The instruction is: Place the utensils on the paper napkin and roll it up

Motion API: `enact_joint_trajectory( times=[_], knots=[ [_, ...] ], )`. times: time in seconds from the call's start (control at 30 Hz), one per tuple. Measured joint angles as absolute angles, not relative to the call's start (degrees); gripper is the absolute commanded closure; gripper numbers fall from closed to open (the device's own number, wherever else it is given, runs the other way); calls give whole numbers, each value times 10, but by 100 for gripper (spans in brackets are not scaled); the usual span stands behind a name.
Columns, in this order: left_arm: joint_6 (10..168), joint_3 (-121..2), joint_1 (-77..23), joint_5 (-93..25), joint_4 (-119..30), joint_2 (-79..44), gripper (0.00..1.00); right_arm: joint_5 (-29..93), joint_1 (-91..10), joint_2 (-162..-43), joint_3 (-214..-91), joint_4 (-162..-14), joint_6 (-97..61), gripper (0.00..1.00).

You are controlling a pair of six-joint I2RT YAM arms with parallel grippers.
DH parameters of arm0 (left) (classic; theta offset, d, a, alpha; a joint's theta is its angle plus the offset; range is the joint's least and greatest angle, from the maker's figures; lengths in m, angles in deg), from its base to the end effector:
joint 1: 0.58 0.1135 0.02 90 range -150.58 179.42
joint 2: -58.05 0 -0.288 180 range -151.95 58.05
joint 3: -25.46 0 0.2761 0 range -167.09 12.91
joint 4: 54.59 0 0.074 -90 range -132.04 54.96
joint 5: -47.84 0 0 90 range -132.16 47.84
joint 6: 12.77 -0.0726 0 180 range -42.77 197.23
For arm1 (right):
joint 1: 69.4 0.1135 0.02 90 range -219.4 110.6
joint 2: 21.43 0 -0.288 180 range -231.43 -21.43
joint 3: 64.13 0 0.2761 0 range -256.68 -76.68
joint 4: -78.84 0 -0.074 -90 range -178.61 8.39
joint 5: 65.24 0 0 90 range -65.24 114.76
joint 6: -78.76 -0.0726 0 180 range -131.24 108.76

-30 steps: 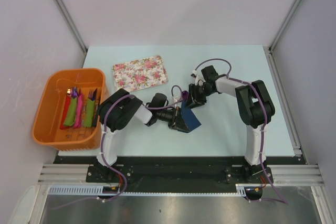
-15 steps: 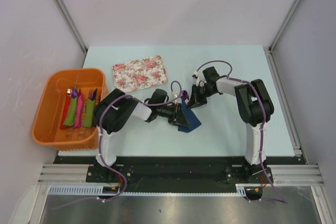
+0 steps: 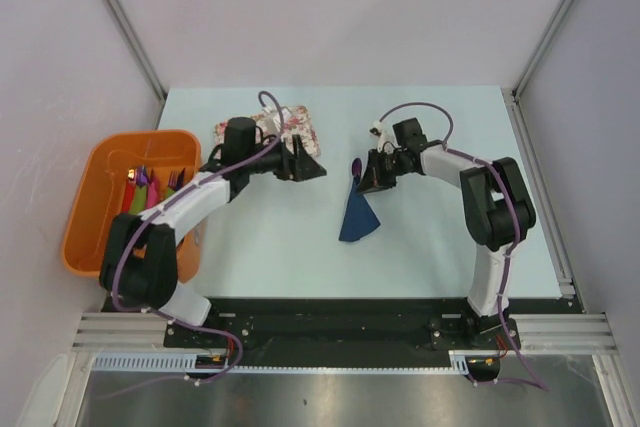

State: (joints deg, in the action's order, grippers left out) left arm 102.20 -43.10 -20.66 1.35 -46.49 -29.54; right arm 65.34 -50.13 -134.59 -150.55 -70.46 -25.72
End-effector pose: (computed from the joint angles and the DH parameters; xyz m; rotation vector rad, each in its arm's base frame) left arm 0.3413 -0.1780 0.2535 0.4175 2.0962 -1.2516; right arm 0.4086 0.1929 0.1452 -0.3861 2.5656 1.1313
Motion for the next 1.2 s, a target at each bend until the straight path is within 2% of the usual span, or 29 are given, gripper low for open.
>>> enact_joint_trajectory(
  times=[0.2, 0.23, 0.4, 0.6, 0.73, 0.9, 1.2],
  knots=[
    [945, -469, -164, -52, -374, -232, 15, 653, -501, -1308, -1496, -710, -243, 100],
    [936, -474, -160, -62, -363, -223, 0, 654, -500, -1302, -1496, -710, -239, 100],
    [913, -470, -137, -77, -356, -172, 0, 656, -494, -1258, -1496, -696, -210, 100],
    [894, -392, -129, -74, -387, -46, 0, 665, -475, -1172, -1501, -661, -167, 100],
    [886, -387, -129, -8, -397, -5, 0, 677, -459, -1108, -1517, -630, -132, 100],
    [887, -324, -133, 78, -449, 33, 3, 683, -430, -1037, -1543, -585, -76, 100],
    [867, -302, -255, 138, -483, 46, 7, 658, -347, -934, -1545, -544, -20, 100]
  ],
)
